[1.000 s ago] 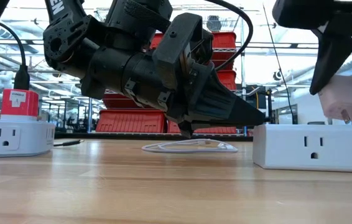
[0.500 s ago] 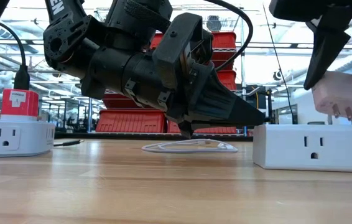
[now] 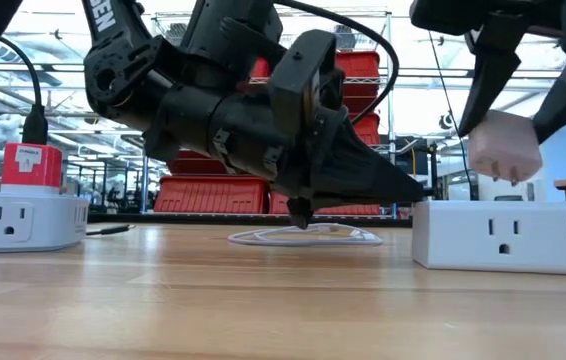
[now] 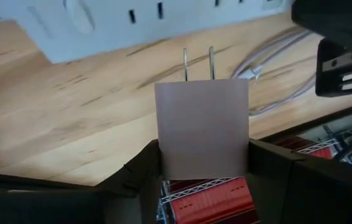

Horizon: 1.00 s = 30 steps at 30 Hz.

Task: Insert USB
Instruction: Insert the pink charger adapter into the right white outlet extension

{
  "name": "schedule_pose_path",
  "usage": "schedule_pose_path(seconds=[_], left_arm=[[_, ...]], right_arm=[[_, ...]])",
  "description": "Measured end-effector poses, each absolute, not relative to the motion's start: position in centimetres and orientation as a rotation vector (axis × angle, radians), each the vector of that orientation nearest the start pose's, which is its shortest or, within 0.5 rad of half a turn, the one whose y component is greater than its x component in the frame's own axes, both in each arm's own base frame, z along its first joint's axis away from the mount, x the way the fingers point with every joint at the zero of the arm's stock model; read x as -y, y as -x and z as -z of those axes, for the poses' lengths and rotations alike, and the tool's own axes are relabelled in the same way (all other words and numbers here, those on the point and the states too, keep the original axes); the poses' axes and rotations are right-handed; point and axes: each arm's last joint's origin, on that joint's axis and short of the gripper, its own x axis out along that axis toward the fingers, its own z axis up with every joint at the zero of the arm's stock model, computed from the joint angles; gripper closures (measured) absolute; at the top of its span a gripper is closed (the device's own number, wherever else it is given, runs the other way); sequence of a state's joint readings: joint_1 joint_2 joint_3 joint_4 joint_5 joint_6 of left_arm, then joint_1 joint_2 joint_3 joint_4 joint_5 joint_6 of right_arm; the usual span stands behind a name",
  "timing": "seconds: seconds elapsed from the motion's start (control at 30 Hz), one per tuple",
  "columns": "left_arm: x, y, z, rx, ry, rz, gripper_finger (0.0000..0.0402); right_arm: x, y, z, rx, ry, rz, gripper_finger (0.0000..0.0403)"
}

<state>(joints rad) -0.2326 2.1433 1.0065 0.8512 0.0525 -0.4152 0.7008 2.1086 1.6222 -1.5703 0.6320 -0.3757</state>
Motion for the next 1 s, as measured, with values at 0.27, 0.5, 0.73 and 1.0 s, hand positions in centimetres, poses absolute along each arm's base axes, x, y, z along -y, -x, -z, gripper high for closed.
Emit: schedule_pose_path(seconds=[0.27,0.5,0.73,1.0], left_arm=[[9.2,-40.3,-10.2,-0.337,0.417,0.223,0.0401],[8.8,-40.5,-10.5,-0.308,0.469,0.226,0.0399],[8.0,-40.7,-10.7,-0.289,0.501,0.209,0.0352],[8.0,-40.9,-11.7,-0.203,0.574,0.256,0.0248]], right_arm=[[-21.0,-29.1,-18.9,-1.643,1.599,-0.305,0.0245],[-20.8,-29.4,-18.9,-1.632,1.597,-0.306,0.0245],[-20.8,-29.4,-18.8,-1.628,1.598,-0.308,0.0245],[-20.9,-29.4,-18.8,-1.626,1.600,-0.307,0.0245]])
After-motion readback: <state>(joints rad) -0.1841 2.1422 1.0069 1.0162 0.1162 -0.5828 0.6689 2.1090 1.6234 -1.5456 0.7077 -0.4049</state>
